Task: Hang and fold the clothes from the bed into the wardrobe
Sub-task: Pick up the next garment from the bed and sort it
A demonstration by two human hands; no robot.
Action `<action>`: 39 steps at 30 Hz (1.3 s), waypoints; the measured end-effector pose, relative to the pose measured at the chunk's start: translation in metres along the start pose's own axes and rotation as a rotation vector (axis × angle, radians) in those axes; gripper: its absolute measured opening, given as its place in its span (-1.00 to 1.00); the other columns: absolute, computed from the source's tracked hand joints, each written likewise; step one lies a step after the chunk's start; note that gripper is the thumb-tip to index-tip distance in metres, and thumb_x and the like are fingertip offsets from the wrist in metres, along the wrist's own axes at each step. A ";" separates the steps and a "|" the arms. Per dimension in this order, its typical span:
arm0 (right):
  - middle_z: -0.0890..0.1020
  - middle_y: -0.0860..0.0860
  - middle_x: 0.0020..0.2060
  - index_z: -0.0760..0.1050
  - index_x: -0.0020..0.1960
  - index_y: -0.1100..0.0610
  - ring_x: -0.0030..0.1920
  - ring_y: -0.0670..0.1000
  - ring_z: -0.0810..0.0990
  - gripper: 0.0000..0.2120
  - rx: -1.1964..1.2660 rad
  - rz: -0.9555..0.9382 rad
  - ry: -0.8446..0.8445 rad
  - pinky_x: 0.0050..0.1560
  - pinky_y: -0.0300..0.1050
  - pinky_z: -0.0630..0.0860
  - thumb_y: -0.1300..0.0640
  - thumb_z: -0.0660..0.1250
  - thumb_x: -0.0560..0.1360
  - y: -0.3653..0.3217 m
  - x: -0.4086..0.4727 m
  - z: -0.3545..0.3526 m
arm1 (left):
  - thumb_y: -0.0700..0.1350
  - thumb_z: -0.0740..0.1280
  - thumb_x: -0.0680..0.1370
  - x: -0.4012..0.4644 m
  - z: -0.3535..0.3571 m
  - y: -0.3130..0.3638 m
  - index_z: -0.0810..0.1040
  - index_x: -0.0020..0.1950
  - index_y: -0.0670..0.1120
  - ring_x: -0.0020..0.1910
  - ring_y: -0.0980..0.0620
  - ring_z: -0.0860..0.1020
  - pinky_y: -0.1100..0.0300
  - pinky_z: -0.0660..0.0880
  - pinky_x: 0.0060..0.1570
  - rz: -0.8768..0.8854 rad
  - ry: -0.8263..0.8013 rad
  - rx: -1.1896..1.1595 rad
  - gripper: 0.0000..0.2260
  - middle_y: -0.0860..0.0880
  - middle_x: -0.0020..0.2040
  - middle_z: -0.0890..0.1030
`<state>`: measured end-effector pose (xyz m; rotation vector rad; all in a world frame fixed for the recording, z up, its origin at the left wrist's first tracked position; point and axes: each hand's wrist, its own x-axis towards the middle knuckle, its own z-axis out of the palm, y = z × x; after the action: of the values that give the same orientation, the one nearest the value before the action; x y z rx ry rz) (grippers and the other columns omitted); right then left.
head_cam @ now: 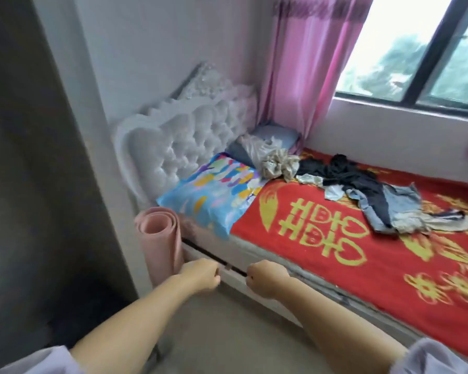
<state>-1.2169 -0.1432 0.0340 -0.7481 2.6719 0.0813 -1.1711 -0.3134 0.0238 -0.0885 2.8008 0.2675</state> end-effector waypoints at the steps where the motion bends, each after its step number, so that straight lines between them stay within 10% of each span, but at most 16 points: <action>1: 0.60 0.11 0.07 0.53 0.15 0.18 0.05 0.17 0.58 -0.71 0.004 0.051 0.008 -0.10 -0.04 0.45 0.08 0.11 0.60 0.031 -0.013 -0.001 | 0.01 0.16 0.58 0.010 -0.003 0.034 0.50 0.20 -0.02 0.22 -0.11 0.50 0.11 0.43 0.09 0.048 0.011 0.003 -0.74 -0.06 0.25 0.55; 17: 0.60 0.09 -0.01 0.47 -0.05 0.14 -0.09 0.11 0.52 -0.73 0.195 0.510 0.052 -0.18 -0.09 0.41 0.02 0.08 0.62 0.313 -0.070 0.014 | -0.07 0.10 0.61 0.158 -0.019 0.304 0.54 0.06 -0.10 -0.25 -0.01 0.48 0.17 0.35 -0.39 0.481 -0.069 0.097 -0.76 -0.04 -0.06 0.60; 39: 0.58 0.07 0.16 0.50 0.19 0.08 0.16 0.13 0.55 -0.68 0.317 0.817 0.018 0.02 -0.08 0.46 -0.01 0.08 0.60 0.594 0.095 0.002 | -0.06 0.09 0.62 0.481 -0.042 0.469 0.48 0.23 -0.11 0.04 -0.08 0.57 0.07 0.49 -0.16 0.686 -0.175 0.317 -0.72 -0.06 0.13 0.58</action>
<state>-1.5953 0.3198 -0.0268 0.4569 2.7266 -0.1401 -1.6821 0.1234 -0.0118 0.9267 2.5606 -0.0215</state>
